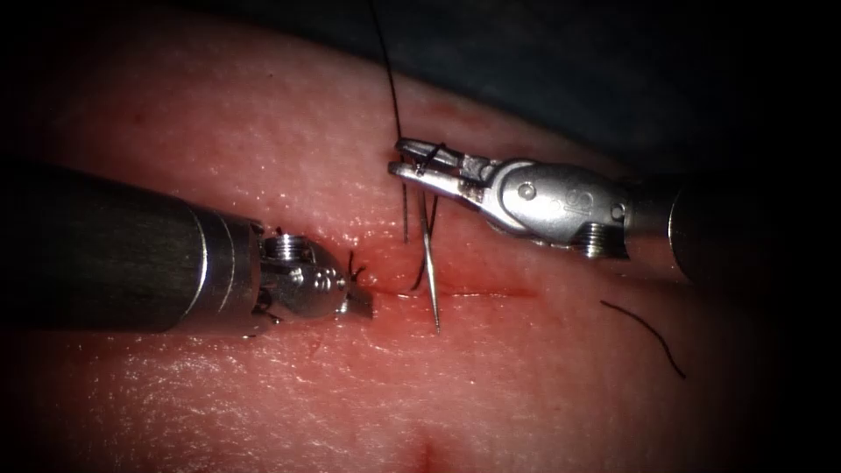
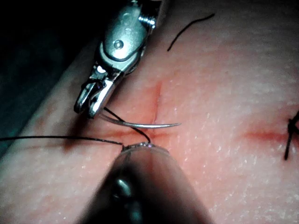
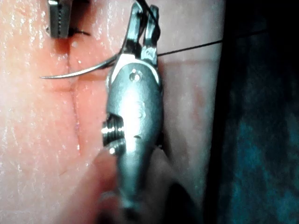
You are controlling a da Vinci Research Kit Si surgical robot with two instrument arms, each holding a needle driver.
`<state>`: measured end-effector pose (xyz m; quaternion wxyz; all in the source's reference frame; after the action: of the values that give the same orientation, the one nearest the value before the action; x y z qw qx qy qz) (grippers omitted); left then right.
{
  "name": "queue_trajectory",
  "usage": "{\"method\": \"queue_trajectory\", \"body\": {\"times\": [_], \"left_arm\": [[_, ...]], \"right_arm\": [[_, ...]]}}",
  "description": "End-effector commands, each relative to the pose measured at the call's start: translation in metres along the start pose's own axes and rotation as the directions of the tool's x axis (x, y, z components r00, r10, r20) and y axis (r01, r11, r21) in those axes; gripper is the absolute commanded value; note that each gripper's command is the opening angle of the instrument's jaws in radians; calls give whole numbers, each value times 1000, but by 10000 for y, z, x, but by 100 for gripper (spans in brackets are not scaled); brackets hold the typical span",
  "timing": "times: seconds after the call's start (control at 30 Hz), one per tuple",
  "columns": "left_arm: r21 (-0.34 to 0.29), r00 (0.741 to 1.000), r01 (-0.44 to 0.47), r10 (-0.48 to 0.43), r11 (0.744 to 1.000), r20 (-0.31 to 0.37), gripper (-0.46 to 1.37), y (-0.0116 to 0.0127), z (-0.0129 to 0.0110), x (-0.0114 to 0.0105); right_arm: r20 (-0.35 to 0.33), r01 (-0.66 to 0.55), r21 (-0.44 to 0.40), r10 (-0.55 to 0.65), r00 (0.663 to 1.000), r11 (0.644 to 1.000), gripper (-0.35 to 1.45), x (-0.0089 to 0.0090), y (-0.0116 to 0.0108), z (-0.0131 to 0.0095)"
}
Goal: Wound Closure
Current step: Spread open the wound with the left gripper
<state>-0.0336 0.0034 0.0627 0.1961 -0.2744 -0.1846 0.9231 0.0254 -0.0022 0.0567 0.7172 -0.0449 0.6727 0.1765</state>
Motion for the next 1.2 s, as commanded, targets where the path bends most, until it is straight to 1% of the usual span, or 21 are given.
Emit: {"method": "queue_trajectory", "body": {"times": [0.03,0.17,0.23,0.33,0.47,0.57,0.67,0.83,0.93,0.97,1.07,1.1,1.2], "left_arm": [[-11,1000,-16,16,1000,-17,-35,0,2,-2],[-64,998,-36,33,997,-48,-35,6,20,1],[-79,998,-31,27,996,-51,-35,7,26,0],[-112,999,-27,22,993,-45,-35,8,35,-6],[-139,999,-20,15,990,-34,-35,6,43,-14],[-137,999,-20,16,990,-30,-35,2,50,-18],[-136,1000,-14,13,991,-8,-35,-3,58,-24],[-125,1000,-4,4,992,-2,-35,-20,76,-34],[-110,1000,1,1,994,21,-35,-32,86,-46],[-103,999,6,-2,995,41,-35,-37,90,-53],[-86,998,9,-3,996,66,-35,-44,94,-61],[-69,997,10,-5,998,73,-35,-49,95,-64],[-53,996,9,-4,999,91,-35,-55,95,-68]], "right_arm": [[0,0,-4,0,1000,1000,-35,0,0,0],[1,0,-5,0,1000,1000,-35,-1,2,1],[1,0,-5,0,1000,1000,-35,-2,3,1],[1,0,-5,0,1000,1000,-35,-1,3,1],[1,0,-5,0,1000,1000,-35,-1,2,1],[1,0,-5,0,1000,1000,-35,-1,2,1],[0,0,-5,0,1000,1000,-35,-1,2,1],[0,0,-4,0,1000,1000,-35,-1,1,1],[0,1,-4,-1,1000,1000,-35,-1,-1,0],[-1,1,-4,-1,1000,1000,-35,-1,-1,0],[0,1,-4,-1,1000,1000,-35,-1,-1,0],[0,1,-4,-1,1000,1000,-35,-1,-1,0],[-1,1,-4,-1,1000,1000,-35,-1,-2,1]]}}
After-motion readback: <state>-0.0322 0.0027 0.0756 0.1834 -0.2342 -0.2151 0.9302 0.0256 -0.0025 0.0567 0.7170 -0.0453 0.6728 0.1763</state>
